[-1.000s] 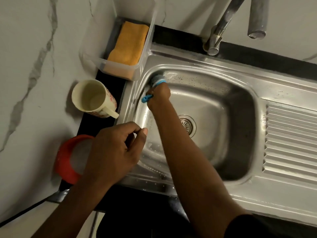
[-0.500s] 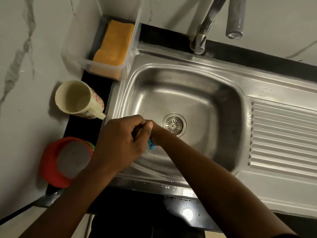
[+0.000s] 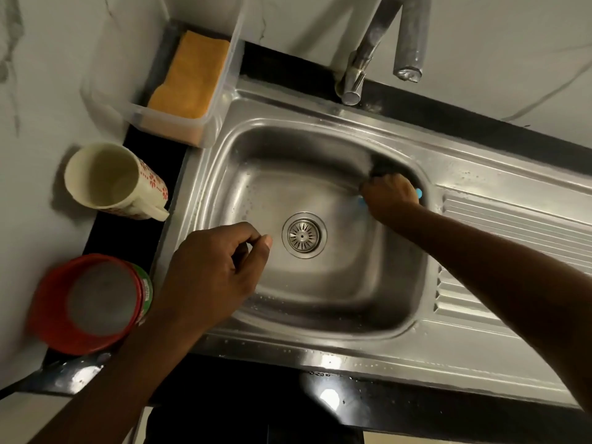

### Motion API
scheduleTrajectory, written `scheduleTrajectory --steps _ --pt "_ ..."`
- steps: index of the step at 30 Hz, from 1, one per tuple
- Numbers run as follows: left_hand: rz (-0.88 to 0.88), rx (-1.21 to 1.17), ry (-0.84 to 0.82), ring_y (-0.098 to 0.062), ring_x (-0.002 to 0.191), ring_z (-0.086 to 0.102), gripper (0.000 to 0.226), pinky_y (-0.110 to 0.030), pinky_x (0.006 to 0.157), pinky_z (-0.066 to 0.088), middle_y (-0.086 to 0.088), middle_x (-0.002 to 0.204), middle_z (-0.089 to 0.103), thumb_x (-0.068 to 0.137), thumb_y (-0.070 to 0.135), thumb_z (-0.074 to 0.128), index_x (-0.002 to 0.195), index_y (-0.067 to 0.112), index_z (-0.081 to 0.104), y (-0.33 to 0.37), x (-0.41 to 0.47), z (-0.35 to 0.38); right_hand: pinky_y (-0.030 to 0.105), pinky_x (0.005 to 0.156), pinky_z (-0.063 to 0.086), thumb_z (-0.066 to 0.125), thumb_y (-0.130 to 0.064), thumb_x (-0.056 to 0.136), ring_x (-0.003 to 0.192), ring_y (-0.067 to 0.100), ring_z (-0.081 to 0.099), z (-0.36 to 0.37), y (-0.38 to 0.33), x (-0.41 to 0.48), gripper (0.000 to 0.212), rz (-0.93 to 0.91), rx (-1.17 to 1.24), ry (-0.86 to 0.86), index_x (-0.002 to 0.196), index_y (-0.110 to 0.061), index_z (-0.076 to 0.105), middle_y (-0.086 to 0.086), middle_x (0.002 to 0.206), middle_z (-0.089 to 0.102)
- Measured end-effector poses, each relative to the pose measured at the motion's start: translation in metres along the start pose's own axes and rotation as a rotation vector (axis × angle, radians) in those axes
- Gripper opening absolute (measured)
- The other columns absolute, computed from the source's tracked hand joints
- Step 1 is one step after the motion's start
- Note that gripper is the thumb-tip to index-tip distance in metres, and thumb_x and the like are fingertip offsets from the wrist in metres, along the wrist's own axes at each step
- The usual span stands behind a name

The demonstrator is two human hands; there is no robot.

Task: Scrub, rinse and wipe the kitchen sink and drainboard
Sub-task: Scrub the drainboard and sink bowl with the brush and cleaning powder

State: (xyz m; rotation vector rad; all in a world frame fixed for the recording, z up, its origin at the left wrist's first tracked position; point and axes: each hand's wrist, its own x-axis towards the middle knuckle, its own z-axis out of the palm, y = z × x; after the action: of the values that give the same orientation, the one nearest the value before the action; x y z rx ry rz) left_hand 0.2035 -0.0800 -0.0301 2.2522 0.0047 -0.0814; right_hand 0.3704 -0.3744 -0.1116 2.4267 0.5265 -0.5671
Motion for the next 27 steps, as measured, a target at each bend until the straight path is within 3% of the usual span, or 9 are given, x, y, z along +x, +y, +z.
scheduleTrajectory --steps 2,5,8,12,17,21,24,27 --pt "-0.001 0.006 -0.008 -0.015 0.050 0.058 0.031 -0.036 0.052 0.050 0.006 0.054 0.058 0.100 0.046 0.058 0.077 0.027 0.067 0.003 -0.001 0.004 0.039 0.080 0.056 0.057 -0.011 0.101 0.109 0.033 0.072 0.011 -0.004 -0.005 0.021 0.027 -0.012 -0.040 0.116 -0.014 0.070 0.009 0.117 0.074" --pt "0.025 0.028 -0.024 -0.013 0.049 0.056 0.031 -0.031 0.050 0.048 0.007 0.052 0.055 0.099 0.045 0.058 0.076 0.027 0.066 0.009 -0.001 0.008 0.038 0.089 0.054 0.059 -0.009 0.100 0.115 0.034 0.069 0.010 -0.011 0.003 0.021 0.096 0.010 -0.092 0.117 -0.013 0.071 0.012 0.122 0.072" --pt "0.031 0.018 -0.027 -0.012 0.049 0.056 0.030 -0.030 0.050 0.048 0.008 0.053 0.055 0.101 0.044 0.059 0.078 0.027 0.067 0.017 -0.002 0.007 0.038 0.094 0.052 0.061 -0.014 0.101 0.123 0.032 0.064 0.015 -0.021 -0.001 0.026 0.049 -0.017 -0.156 0.127 -0.015 0.067 0.010 0.133 0.066" --pt "0.036 0.039 0.018 -0.013 0.049 0.055 0.032 -0.032 0.049 0.048 0.007 0.053 0.055 0.102 0.045 0.059 0.077 0.026 0.066 0.023 0.002 0.000 0.037 0.094 0.052 0.056 -0.032 0.107 0.122 0.026 0.065 0.031 -0.040 -0.007 0.027 -0.044 -0.031 -0.136 0.131 -0.026 0.065 0.002 0.131 0.067" --pt "0.067 0.027 0.009 -0.012 0.050 0.057 0.032 -0.035 0.052 0.050 0.008 0.054 0.057 0.103 0.045 0.058 0.079 0.025 0.067 0.025 0.005 -0.002 0.036 0.091 0.051 0.062 -0.023 0.101 0.116 0.028 0.068 0.001 -0.015 0.001 0.022 0.055 -0.085 -0.032 0.122 -0.019 0.068 0.007 0.123 0.072" --pt "0.069 0.002 -0.005 -0.012 0.050 0.056 0.032 -0.033 0.053 0.050 0.008 0.054 0.055 0.102 0.045 0.057 0.079 0.026 0.067 0.027 -0.001 -0.001 0.033 0.079 0.047 0.064 -0.023 0.098 0.103 0.028 0.071 -0.024 0.006 -0.015 0.017 0.126 -0.081 0.033 0.113 -0.019 0.070 0.007 0.110 0.074" --pt "0.051 -0.003 -0.018 -0.015 0.049 0.055 0.033 -0.032 0.051 0.048 0.007 0.052 0.053 0.102 0.046 0.058 0.077 0.026 0.065 0.026 -0.006 0.000 0.035 0.086 0.049 0.065 -0.023 0.096 0.099 0.030 0.070 -0.024 0.020 -0.019 0.015 0.176 -0.042 0.071 0.110 -0.017 0.067 0.010 0.106 0.073" --pt "0.074 0.021 -0.030 -0.015 0.049 0.054 0.031 -0.030 0.050 0.046 0.008 0.052 0.052 0.103 0.044 0.059 0.077 0.027 0.064 0.025 -0.011 0.000 0.040 0.097 0.050 0.063 -0.024 0.098 0.112 0.033 0.067 -0.008 0.004 -0.010 0.023 0.189 -0.004 0.029 0.119 -0.016 0.066 0.012 0.119 0.071"
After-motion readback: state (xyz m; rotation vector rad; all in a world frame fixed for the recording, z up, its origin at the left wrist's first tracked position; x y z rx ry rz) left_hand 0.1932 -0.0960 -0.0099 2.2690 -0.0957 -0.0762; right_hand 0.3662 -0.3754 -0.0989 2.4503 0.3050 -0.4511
